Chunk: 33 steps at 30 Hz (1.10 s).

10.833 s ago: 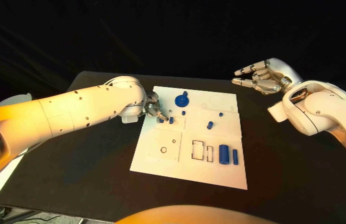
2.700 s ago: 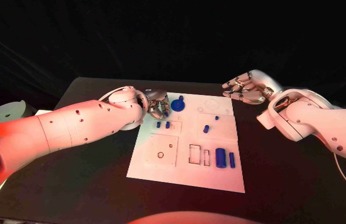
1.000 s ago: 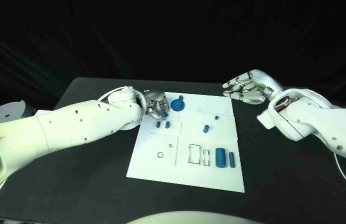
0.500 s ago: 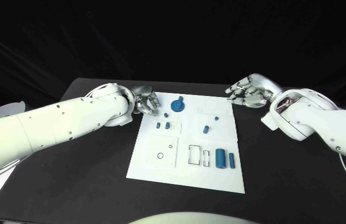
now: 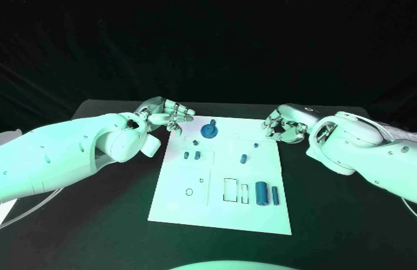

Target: Assemble the parts on the task board

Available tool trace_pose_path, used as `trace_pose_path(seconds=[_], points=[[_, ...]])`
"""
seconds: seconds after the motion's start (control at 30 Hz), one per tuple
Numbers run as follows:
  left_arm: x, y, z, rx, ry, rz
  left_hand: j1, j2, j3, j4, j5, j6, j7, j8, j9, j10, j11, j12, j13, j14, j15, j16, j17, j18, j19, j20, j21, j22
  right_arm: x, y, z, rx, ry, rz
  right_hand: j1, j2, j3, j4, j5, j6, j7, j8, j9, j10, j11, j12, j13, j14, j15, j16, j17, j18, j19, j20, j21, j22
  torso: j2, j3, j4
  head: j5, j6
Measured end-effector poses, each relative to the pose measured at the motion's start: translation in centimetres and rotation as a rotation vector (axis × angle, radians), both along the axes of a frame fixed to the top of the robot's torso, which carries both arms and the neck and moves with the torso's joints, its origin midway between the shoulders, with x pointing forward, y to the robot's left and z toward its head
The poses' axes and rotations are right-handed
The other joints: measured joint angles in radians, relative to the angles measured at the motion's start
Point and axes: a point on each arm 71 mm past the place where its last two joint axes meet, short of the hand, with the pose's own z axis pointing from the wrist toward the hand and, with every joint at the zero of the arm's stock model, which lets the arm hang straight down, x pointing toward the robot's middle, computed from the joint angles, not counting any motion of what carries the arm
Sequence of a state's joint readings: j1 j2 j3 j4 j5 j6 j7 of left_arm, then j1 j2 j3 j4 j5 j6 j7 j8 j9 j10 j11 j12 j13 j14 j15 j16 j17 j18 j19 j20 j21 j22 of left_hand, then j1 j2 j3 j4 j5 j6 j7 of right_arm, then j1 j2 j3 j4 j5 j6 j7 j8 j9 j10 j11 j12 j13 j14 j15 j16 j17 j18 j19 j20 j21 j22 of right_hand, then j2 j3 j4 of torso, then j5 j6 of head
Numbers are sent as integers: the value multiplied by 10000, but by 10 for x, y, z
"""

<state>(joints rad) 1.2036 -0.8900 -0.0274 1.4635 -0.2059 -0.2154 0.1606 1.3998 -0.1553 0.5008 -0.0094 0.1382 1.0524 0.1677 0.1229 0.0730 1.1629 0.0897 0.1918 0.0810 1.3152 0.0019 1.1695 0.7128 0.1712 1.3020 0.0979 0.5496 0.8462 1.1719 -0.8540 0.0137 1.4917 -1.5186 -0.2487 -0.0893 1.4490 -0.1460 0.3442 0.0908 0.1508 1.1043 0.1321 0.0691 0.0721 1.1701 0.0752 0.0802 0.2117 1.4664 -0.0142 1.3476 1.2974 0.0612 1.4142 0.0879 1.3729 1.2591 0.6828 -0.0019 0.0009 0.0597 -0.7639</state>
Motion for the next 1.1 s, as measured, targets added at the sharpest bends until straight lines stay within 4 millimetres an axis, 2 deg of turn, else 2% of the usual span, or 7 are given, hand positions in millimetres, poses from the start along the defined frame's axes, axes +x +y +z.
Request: trace_pose_path(seconds=[0.2,0.37,0.67,0.8,1.1], points=[[-6,2,2,-2256,530,830,0,0,0,0,0,38,-38,0,0,4,-5,62,2,-73,-4,-48,-151,-1,-70,0,-37,-16,-1,14,-7,-826,-332,315,-3,-3,110,-26,-56,0,0,0,-1,0,0,-53,-181,0,0,-39,-46,-2,37,37,0,0,6,-3,1,-88,33],[-9,0,4,-3057,650,1070,0,0,0,0,0,36,-37,0,0,4,-4,63,11,-73,-4,-48,-196,-1,-70,0,-37,-25,-1,21,-13,-1290,-397,435,-54,-54,191,-26,-95,0,0,0,-14,0,0,-116,-319,0,0,-93,-90,-1,37,37,0,-4,13,-9,-12,-147,42],[-12,-4,6,-3586,645,1157,-39,39,-1,0,0,71,-2,0,-9,3,-4,115,10,-141,-3,-115,-283,-1,-70,0,-37,-39,0,30,-20,-1834,-282,545,-54,-54,302,-27,-94,0,-1,0,-14,-36,-37,-116,-446,0,-1,-94,-113,-1,37,37,-38,-27,15,-8,-7,-191,25],[-12,-4,6,-3677,632,1203,-39,39,-29,-29,0,71,-2,0,-9,3,-4,115,10,-141,-3,-115,-311,-2,-69,0,-37,-40,0,33,-26,-2011,-154,588,-54,-54,347,-15,-94,0,-1,0,-14,-36,-37,-116,-498,0,-1,-133,-143,-1,37,36,-38,-44,15,5,1,-192,11],[-12,-4,6,-3745,612,1231,-39,39,-30,-30,0,71,-2,0,-8,2,-4,115,9,-177,-38,-154,-354,-2,-69,1,-80,-39,0,38,-35,-2182,-5,676,-54,-54,425,-39,-94,-1,-1,0,-14,-35,-36,-115,-574,0,-1,-133,-178,-1,37,36,-38,-57,19,6,2,-130,-13]])
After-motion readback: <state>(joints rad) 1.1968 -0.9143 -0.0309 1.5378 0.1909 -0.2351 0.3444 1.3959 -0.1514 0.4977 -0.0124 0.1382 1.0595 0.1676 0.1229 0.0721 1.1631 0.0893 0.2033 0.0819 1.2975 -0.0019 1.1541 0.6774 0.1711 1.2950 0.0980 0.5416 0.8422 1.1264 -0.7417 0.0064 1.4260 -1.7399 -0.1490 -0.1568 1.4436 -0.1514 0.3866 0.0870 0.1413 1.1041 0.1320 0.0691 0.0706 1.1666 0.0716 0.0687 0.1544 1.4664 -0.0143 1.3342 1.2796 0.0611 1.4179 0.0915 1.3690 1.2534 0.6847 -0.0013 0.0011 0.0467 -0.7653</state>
